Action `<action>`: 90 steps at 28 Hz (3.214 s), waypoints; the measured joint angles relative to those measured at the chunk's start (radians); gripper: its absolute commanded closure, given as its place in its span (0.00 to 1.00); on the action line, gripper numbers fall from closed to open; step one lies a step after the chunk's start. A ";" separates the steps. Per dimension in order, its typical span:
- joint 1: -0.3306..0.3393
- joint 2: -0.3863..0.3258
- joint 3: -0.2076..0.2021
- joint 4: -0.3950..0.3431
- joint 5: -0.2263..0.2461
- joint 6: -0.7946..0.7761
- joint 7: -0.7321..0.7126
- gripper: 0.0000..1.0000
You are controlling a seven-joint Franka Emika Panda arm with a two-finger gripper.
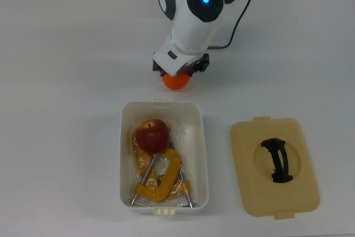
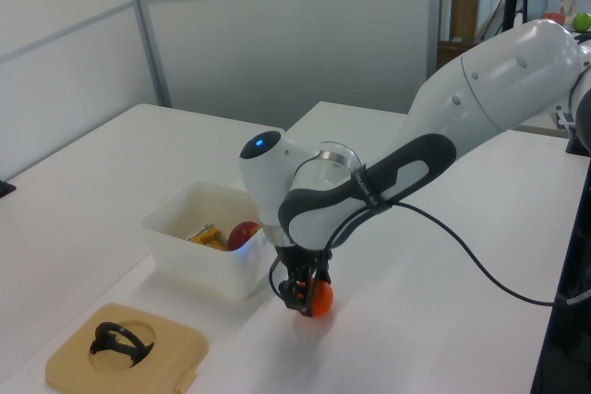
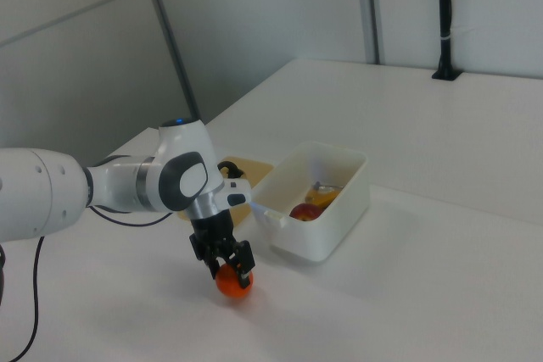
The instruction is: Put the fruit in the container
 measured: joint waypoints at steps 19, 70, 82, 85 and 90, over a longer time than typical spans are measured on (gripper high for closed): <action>-0.118 -0.108 -0.020 0.248 -0.001 0.176 -0.001 0.56; -0.155 -0.290 -0.063 0.299 0.088 -0.563 -0.122 0.00; -0.158 -0.312 -0.142 0.320 0.129 -0.570 -0.176 0.00; -0.158 -0.312 -0.144 0.320 0.130 -0.570 -0.193 0.00; -0.155 -0.312 -0.145 0.320 0.131 -0.570 -0.198 0.00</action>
